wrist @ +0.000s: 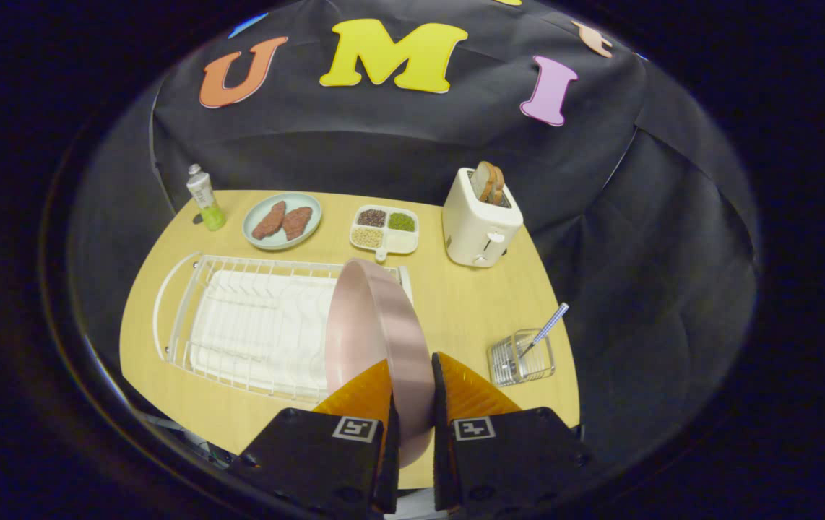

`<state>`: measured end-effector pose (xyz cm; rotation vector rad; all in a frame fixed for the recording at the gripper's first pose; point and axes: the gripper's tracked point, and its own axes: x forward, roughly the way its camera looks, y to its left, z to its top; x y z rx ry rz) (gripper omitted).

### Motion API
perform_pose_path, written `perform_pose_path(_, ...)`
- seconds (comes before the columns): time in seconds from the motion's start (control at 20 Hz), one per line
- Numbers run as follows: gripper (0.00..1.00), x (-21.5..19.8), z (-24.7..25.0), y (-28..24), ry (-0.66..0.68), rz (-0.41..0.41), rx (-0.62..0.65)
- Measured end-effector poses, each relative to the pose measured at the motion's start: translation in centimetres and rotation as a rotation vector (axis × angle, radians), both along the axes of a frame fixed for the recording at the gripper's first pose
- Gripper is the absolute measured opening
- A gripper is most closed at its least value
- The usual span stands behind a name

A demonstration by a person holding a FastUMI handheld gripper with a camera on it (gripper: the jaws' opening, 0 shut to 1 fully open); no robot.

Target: Take the plate from the dish rack, then take the spoon from the basket and place it into the plate.

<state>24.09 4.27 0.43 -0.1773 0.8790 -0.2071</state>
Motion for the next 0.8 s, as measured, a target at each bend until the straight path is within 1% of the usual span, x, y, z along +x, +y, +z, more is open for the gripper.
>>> perform_pose_path(0.25,0.24,-6.7,-6.0,1.8,-0.019,0.080,0.153)
perform_pose_path(0.4,0.24,-9.3,-9.8,3.2,0.024,0.150,0.243)
perform_pose_path(0.55,0.24,-10.6,-12.8,3.3,0.054,0.160,0.332)
perform_pose_path(0.7,0.24,-10.7,-15.1,1.9,0.055,0.141,0.357)
perform_pose_path(0.8,0.24,-10.5,-16.6,1.5,0.058,0.144,0.388)
